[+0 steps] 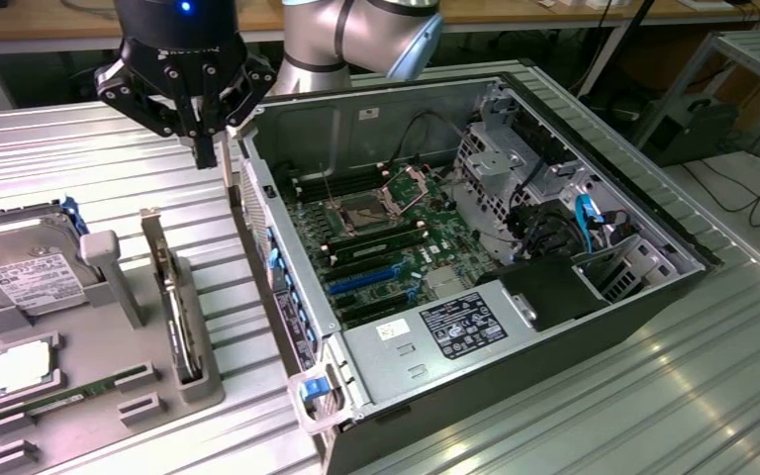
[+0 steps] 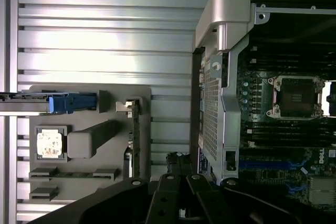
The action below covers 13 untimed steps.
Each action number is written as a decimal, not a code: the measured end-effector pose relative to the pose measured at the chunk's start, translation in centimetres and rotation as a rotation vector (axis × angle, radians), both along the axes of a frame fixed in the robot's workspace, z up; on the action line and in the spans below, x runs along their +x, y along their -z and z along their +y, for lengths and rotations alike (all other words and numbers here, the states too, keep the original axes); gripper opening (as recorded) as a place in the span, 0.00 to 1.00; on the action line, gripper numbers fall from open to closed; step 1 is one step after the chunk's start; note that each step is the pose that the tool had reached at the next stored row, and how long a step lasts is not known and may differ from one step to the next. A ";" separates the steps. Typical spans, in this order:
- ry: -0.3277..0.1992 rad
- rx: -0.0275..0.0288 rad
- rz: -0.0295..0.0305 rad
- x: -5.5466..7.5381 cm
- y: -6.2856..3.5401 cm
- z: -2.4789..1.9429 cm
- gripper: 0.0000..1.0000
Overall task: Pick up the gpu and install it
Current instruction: 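Reach for the gpu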
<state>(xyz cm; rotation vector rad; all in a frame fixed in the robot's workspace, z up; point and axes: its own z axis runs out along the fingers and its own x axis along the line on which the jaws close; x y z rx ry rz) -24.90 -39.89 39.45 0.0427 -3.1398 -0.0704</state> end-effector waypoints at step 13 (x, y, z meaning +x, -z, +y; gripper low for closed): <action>0.000 0.0000 0.0000 -0.9 0.00 0.00 0.11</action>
